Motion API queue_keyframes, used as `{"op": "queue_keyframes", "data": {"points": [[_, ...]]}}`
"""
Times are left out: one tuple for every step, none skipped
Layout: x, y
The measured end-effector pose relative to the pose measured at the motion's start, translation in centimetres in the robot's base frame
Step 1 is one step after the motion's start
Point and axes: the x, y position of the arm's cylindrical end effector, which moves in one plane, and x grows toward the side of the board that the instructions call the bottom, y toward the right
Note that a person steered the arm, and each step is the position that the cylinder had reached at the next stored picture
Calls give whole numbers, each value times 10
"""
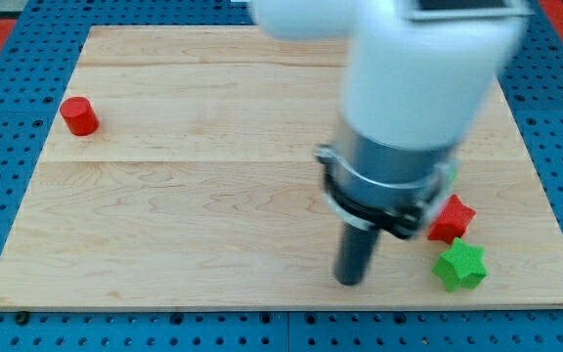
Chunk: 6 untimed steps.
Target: Push your hand diagonally towards the center left
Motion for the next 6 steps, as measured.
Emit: {"op": "queue_keyframes", "data": {"points": [[-41,-69],[-63,-183],[-95,-280],[-154,-323],[-198,-322],[-232,-294]]}}
